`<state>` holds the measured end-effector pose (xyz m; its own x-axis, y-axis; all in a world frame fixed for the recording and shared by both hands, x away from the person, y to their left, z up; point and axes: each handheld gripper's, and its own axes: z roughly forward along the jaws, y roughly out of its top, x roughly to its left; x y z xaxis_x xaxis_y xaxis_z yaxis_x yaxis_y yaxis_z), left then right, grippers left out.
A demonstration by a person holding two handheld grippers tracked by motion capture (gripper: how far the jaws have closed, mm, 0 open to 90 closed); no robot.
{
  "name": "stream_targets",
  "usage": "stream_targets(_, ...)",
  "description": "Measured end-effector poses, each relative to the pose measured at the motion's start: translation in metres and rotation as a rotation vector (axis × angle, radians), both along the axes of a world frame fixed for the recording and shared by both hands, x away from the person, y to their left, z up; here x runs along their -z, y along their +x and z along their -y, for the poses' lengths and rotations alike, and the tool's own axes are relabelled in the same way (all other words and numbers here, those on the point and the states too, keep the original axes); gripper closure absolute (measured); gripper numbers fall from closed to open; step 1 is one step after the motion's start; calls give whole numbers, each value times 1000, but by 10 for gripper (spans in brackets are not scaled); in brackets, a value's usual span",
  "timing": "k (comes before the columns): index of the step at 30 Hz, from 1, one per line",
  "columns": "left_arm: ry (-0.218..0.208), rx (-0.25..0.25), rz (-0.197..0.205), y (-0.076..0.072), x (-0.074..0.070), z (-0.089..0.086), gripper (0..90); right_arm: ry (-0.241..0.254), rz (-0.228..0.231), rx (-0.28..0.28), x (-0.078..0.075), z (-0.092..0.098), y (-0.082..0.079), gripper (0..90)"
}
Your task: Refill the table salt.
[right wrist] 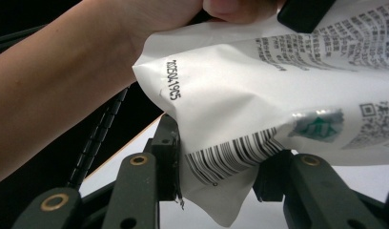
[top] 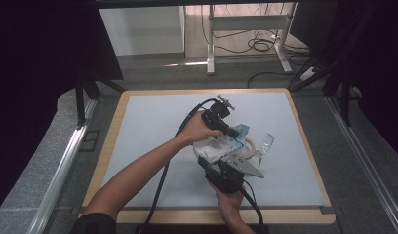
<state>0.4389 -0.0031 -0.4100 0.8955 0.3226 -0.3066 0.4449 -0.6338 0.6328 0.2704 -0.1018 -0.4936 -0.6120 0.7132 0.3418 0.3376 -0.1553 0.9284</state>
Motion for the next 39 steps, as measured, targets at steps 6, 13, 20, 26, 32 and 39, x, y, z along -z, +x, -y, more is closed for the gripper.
stream_targets(6,-4,2,0,0,1,-3,897,-36,-19,-4,10,0,0,606)
stream_targets(13,-12,-1,6,-2,1,-5,897,-73,-37,-6,18,2,0,590)
stream_targets(20,-28,-9,6,-5,4,-13,897,-130,-84,-7,30,5,1,562)
stream_targets(26,-36,-15,3,-5,6,-18,896,-180,-115,-2,36,7,3,530)
stream_targets(32,-64,-22,5,-8,6,-22,895,-214,-144,7,37,12,4,476)
stream_targets(39,-94,-32,11,-12,8,-25,896,-248,-175,-6,39,16,5,414)
